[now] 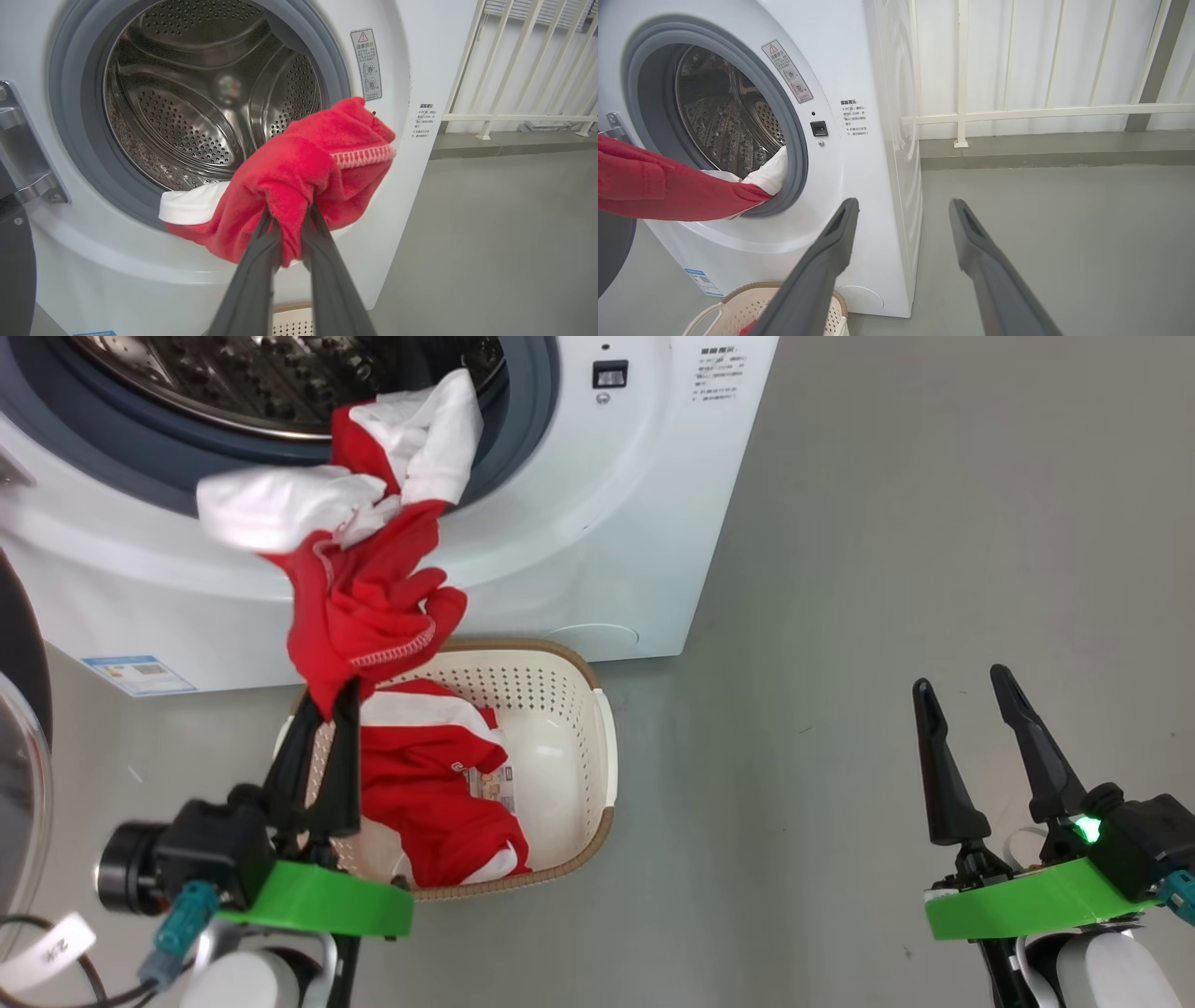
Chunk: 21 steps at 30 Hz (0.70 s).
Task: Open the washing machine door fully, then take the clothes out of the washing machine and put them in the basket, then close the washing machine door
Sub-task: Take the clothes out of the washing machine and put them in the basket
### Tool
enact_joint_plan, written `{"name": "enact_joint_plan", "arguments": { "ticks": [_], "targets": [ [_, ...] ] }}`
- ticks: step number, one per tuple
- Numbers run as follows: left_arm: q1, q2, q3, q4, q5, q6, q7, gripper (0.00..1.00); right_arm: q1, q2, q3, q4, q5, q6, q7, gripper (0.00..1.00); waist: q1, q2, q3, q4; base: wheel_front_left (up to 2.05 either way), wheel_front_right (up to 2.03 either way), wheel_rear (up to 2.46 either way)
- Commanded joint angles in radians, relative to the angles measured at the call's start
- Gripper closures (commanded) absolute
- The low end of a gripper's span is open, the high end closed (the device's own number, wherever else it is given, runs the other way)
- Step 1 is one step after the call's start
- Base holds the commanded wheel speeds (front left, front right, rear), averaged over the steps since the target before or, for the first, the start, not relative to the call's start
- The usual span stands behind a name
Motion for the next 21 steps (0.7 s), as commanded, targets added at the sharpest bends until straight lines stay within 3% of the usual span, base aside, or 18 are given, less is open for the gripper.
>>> {"name": "enact_joint_plan", "arguments": {
  "ticks": [1, 7, 21],
  "targets": [
    [0.008, 0.019, 0.038, -0.038, -0.013, 0.008, -0.002, 1.0, 0.007, -0.01, 0.019, -0.031, -0.012, 0.006, -0.006, 0.0, 0.0, 0.0, 0.0, 0.001, 0.0, 0.0, 0.0],
    [0.076, -0.005, 0.028, -0.042, -0.043, 0.023, 0.01, 1.0, 0.014, -0.01, 0.012, -0.04, -0.015, 0.006, -0.006, 0.0, 0.0, 0.0, 0.008, 0.0, 0.0, 0.0, 0.0],
    [-0.105, -0.084, 0.006, 0.391, -0.106, -0.095, -0.032, 1.0, -0.02, -0.01, 0.029, -0.047, -0.026, 0.006, -0.006, 0.0, 0.0, 0.0, 0.093, -0.022, 0.0, 0.0, 0.0]
  ]
}}
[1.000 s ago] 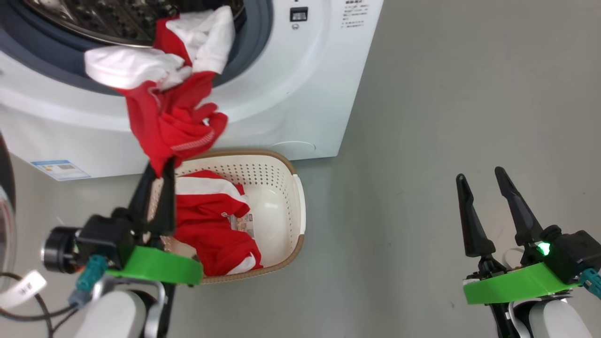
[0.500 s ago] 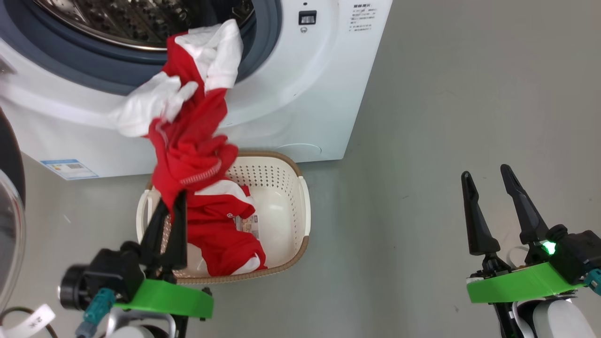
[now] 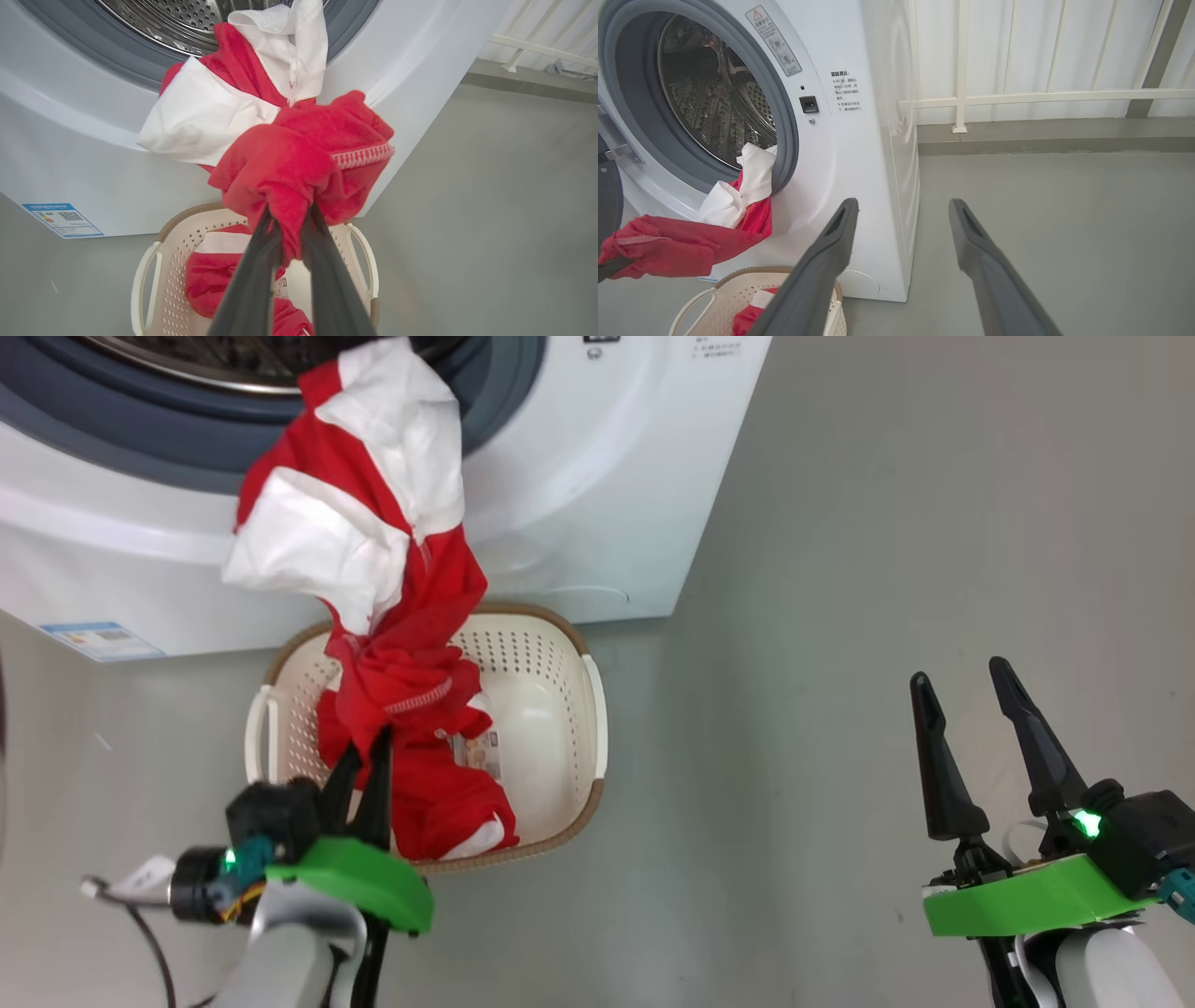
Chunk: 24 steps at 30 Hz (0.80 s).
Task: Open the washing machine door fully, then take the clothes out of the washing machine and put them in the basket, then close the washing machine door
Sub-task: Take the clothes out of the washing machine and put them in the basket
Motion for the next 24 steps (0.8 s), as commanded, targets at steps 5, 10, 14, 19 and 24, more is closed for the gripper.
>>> {"name": "enact_joint_plan", "arguments": {
  "ticks": [5, 10, 14, 19, 24],
  "targets": [
    [-0.105, -0.019, 0.048, 0.171, -0.016, -0.052, -0.026, 1.0, -0.033, -0.01, 0.029, -0.028, -0.008, 0.006, -0.006, 0.0, 0.0, 0.0, 0.063, -0.031, 0.0, 0.0, 0.0],
    [-0.172, -0.033, 0.081, 0.3, -0.01, -0.078, -0.029, 1.0, -0.045, -0.01, 0.032, -0.031, -0.007, 0.006, -0.006, 0.0, 0.0, 0.0, 0.112, -0.044, 0.0, 0.0, 0.0],
    [-0.217, -0.041, 0.112, 0.383, 0.001, -0.096, -0.029, 1.0, -0.062, -0.01, 0.035, -0.032, -0.003, 0.006, -0.006, 0.0, 0.0, 0.0, 0.149, -0.054, 0.0, 0.0, 0.0],
    [-0.272, -0.047, 0.145, 0.486, 0.008, -0.109, -0.029, 1.0, -0.083, -0.01, 0.048, -0.035, 0.004, 0.006, -0.006, 0.0, 0.0, 0.0, 0.201, -0.073, 0.0, 0.0, 0.0],
    [-0.314, -0.044, 0.16, 0.556, 0.019, -0.114, -0.029, 1.0, -0.097, -0.01, 0.057, -0.032, 0.015, 0.006, -0.006, 0.0, 0.0, 0.0, 0.238, -0.087, 0.0, 0.0, 0.0]
  ]
}}
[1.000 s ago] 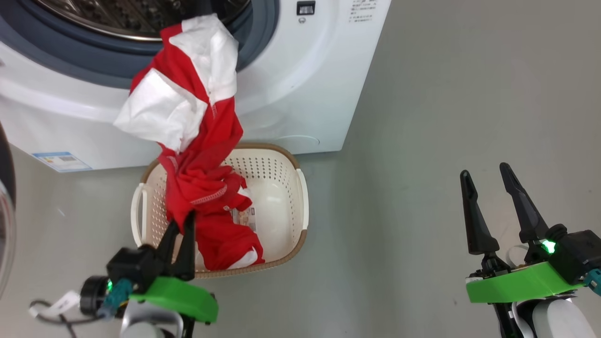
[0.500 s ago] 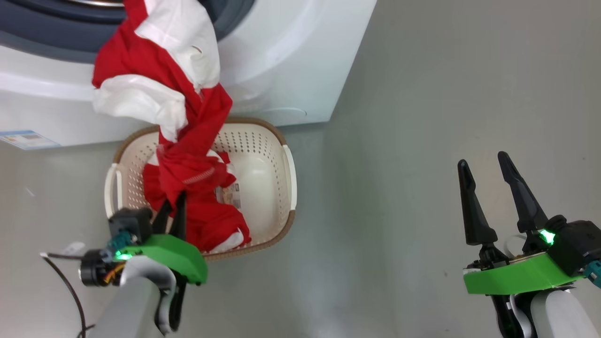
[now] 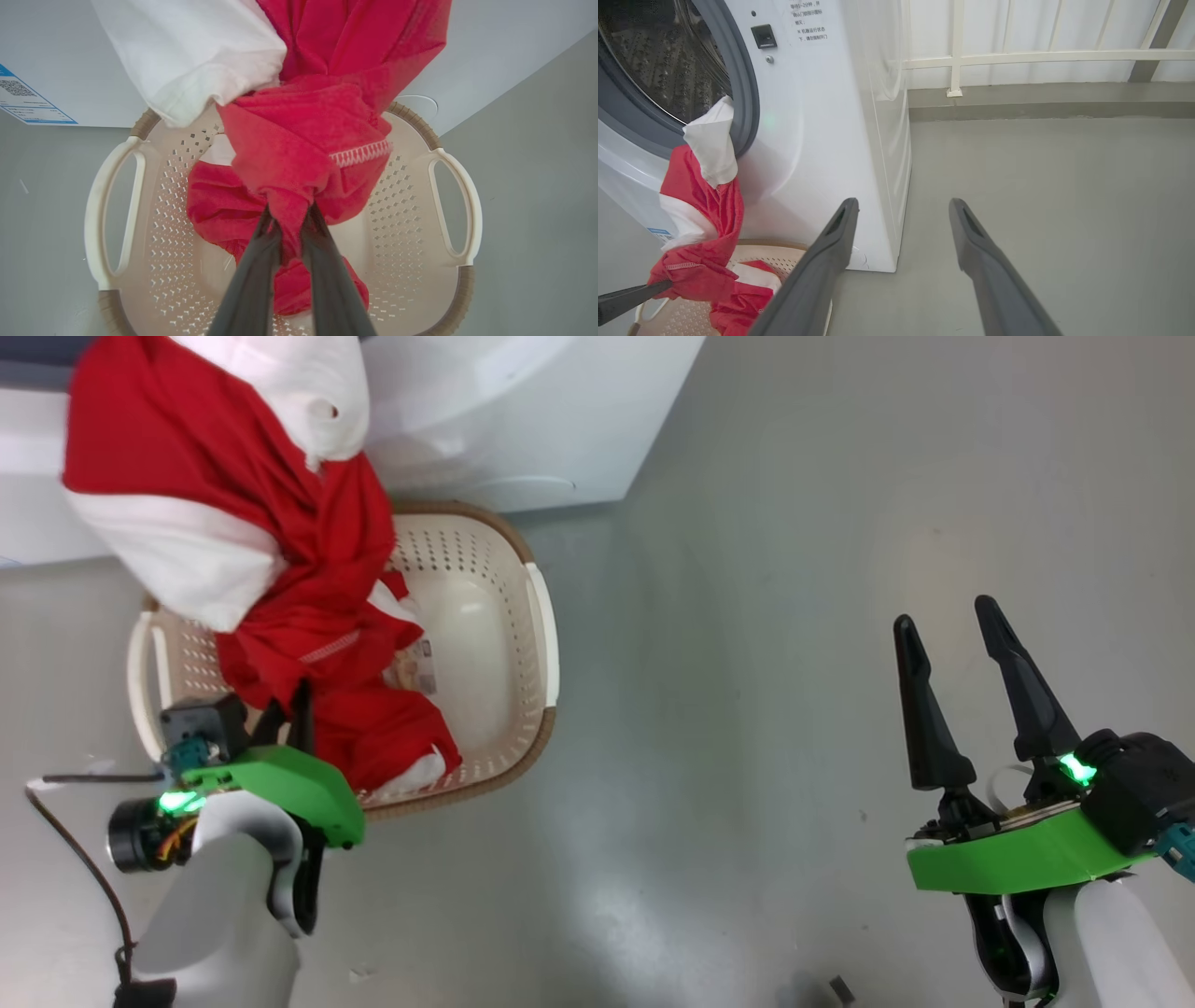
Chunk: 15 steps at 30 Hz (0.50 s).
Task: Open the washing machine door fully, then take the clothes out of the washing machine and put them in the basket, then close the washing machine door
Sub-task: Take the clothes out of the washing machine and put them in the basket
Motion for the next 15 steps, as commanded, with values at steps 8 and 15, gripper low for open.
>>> {"name": "enact_joint_plan", "arguments": {
  "ticks": [8, 15],
  "targets": [
    [-0.05, 0.026, 0.054, 0.109, 0.018, -0.005, -0.012, 1.0, -0.023, -0.01, 0.036, -0.016, 0.017, 0.006, -0.006, 0.0, -0.0001, 0.0, 0.064, -0.048, 0.0, 0.0, 0.0],
    [-0.069, 0.026, 0.065, 0.187, 0.02, -0.004, -0.012, 1.0, -0.031, -0.01, 0.047, -0.012, 0.026, 0.006, -0.006, 0.0, -0.0001, 0.0, 0.079, -0.064, 0.0, 0.0, 0.0]
  ]
}}
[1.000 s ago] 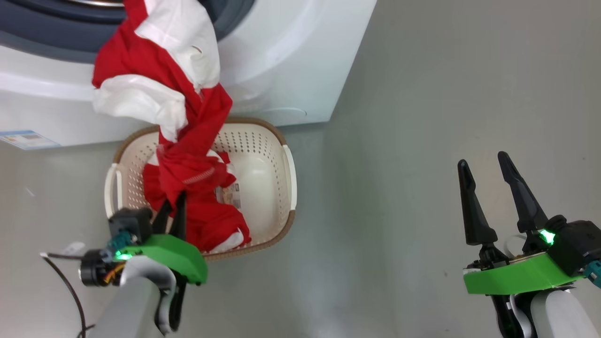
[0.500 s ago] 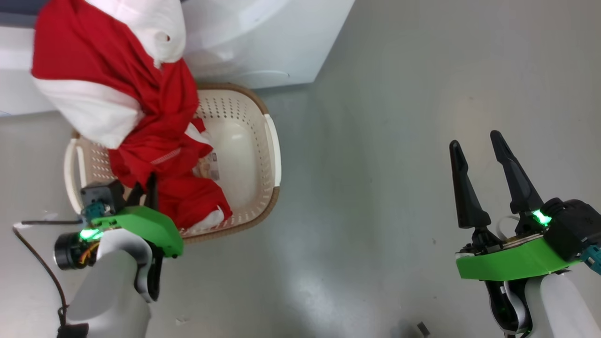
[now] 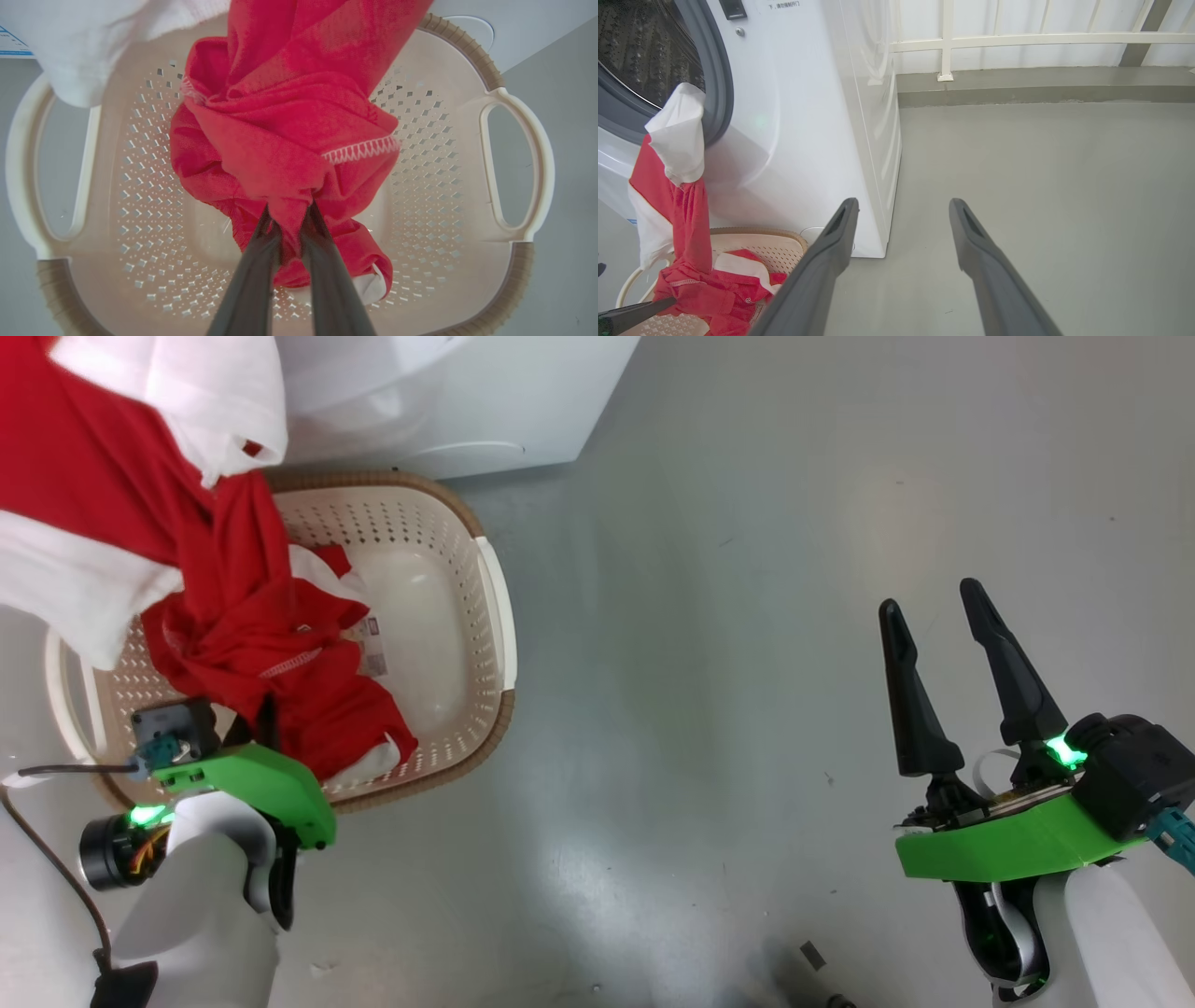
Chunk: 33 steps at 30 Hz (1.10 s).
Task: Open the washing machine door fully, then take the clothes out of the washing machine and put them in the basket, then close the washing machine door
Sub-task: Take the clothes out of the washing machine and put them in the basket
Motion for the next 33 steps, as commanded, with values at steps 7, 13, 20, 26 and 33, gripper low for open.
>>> {"name": "enact_joint_plan", "arguments": {
  "ticks": [7, 13, 20, 26, 33],
  "targets": [
    [-0.009, 0.025, 0.018, 0.047, 0.012, -0.016, -0.012, 1.0, -0.007, -0.01, 0.029, -0.023, 0.014, 0.006, -0.006, 0.0, 0.0, 0.0, 0.035, -0.014, 0.0, 0.0, 0.0],
    [-0.031, 0.031, 0.02, 0.055, 0.011, -0.009, -0.012, 0.89, -0.015, -0.01, 0.032, -0.027, 0.014, 0.006, -0.006, 0.0, 0.0, 0.0, 0.058, -0.019, 0.0, 0.0, 0.0],
    [-0.042, 0.038, 0.026, 0.015, 0.024, 0.007, -0.012, 0.0, -0.024, -0.01, 0.032, -0.023, 0.014, 0.006, -0.006, 0.0, 0.0, 0.0, 0.071, -0.019, 0.0, 0.0, 0.0],
    [-0.043, 0.043, 0.025, -0.011, 0.041, 0.012, -0.012, 0.0, -0.026, -0.01, 0.032, -0.021, 0.017, 0.006, -0.006, 0.0, 0.0, 0.0, 0.068, -0.017, 0.0, 0.0, 0.0],
    [-0.024, 0.047, 0.035, -0.082, 0.066, 0.02, -0.012, 0.0, -0.023, -0.01, 0.024, -0.017, 0.017, 0.006, -0.006, 0.0, 0.0, 0.0, 0.044, 0.003, 0.0, 0.0, 0.0]
  ]
}}
